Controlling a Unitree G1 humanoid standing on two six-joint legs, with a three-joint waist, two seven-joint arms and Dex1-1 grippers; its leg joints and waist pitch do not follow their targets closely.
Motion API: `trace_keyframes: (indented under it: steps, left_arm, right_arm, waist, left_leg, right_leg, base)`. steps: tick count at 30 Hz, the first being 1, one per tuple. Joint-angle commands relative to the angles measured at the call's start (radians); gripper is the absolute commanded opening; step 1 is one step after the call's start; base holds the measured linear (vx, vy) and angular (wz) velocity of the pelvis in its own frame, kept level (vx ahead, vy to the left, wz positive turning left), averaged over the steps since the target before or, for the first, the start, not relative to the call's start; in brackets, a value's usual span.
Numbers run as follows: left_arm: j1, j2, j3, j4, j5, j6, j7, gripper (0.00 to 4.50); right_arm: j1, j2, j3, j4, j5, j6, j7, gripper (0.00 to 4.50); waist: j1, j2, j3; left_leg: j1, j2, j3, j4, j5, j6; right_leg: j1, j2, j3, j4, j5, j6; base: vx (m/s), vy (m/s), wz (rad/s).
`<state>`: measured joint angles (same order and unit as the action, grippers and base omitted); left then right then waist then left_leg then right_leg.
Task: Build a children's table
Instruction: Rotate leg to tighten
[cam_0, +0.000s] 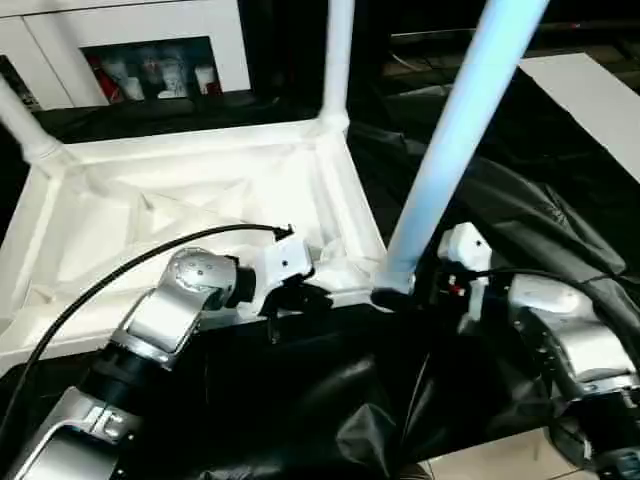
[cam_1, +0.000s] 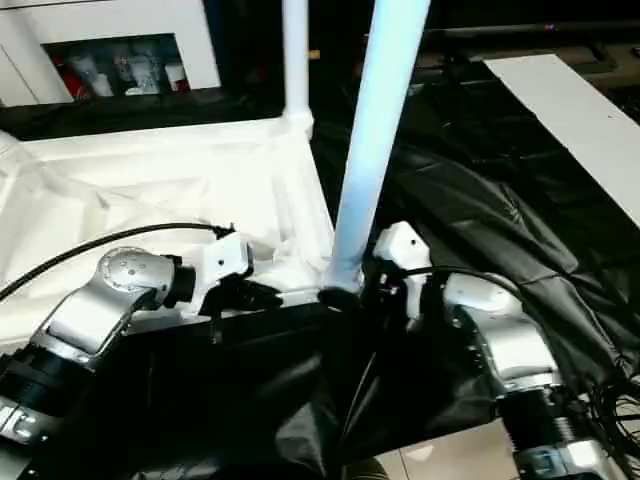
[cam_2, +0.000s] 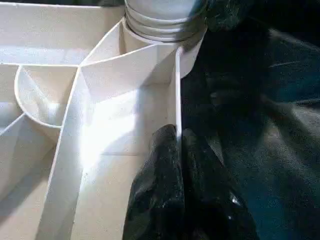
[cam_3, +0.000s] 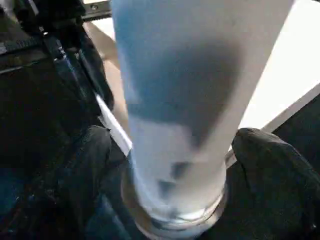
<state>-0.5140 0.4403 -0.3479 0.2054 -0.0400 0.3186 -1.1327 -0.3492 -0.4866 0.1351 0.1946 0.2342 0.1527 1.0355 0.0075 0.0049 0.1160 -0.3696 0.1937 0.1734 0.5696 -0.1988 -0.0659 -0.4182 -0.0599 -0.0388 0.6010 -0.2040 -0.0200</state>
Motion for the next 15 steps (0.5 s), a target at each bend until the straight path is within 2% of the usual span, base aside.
trace_keyframes:
  steps: [1,3,4,6,10,15]
  left_arm:
    - [0.033,-0.001,-0.037,0.002,-0.009,0.010,-0.035,0.00]
    - [0.037,0.002,-0.037,-0.007,-0.014,0.015,-0.042,0.00]
    - [0.039,0.004,-0.036,-0.012,-0.016,0.017,-0.044,0.00]
    - [0.041,0.007,-0.034,-0.019,-0.019,0.021,-0.048,0.00]
    - [0.045,0.014,-0.034,-0.029,-0.023,0.025,-0.048,0.00]
    - [0.046,0.017,-0.031,-0.024,-0.020,0.022,-0.050,0.00]
  right_arm:
    - [0.013,-0.007,0.015,-0.008,0.000,0.000,0.019,4.23]
    - [0.011,-0.007,0.016,0.005,-0.007,-0.008,0.024,4.08]
    - [0.009,-0.006,0.016,0.009,-0.007,-0.009,0.026,3.97]
    - [0.006,-0.004,0.013,0.014,-0.007,-0.008,0.029,3.85]
    - [0.004,-0.006,0.017,0.016,-0.005,-0.009,0.032,3.48]
    - [0.005,-0.008,0.021,0.020,-0.008,-0.015,0.038,3.12]
  waist:
    - [0.001,-0.012,-0.060]
    - [0.000,-0.012,-0.058]
    - [0.000,-0.015,-0.057]
    - [0.001,-0.013,-0.058]
    - [0.001,-0.013,-0.063]
    - [0.001,-0.015,-0.065]
  left_leg:
    - [0.005,0.033,0.000,-0.044,0.021,0.196]
    - [0.007,0.034,0.001,-0.046,-0.004,0.177]
    - [0.007,0.033,0.002,-0.047,-0.017,0.165]
    - [0.007,0.034,0.001,-0.047,-0.019,0.154]
    - [0.005,0.031,0.001,-0.042,0.023,0.167]
    - [0.005,0.029,0.001,-0.040,0.029,0.179]
  right_leg:
    - [0.070,-0.065,0.042,-0.043,0.105,-0.320]
    - [0.069,-0.065,0.043,-0.048,0.052,-0.313]
    - [0.069,-0.065,0.044,-0.050,0.028,-0.308]
    - [0.070,-0.066,0.045,-0.049,0.015,-0.303]
    - [0.072,-0.063,0.045,-0.041,0.091,-0.307]
    - [0.072,-0.062,0.044,-0.039,0.101,-0.311]
  base:
    - [0.000,0.000,0.00]
    - [0.000,0.000,0.00]
    - [0.000,0.000,0.00]
    - [0.000,0.000,0.00]
    - [0.000,0.000,0.00]
    - [0.000,0.000,0.00]
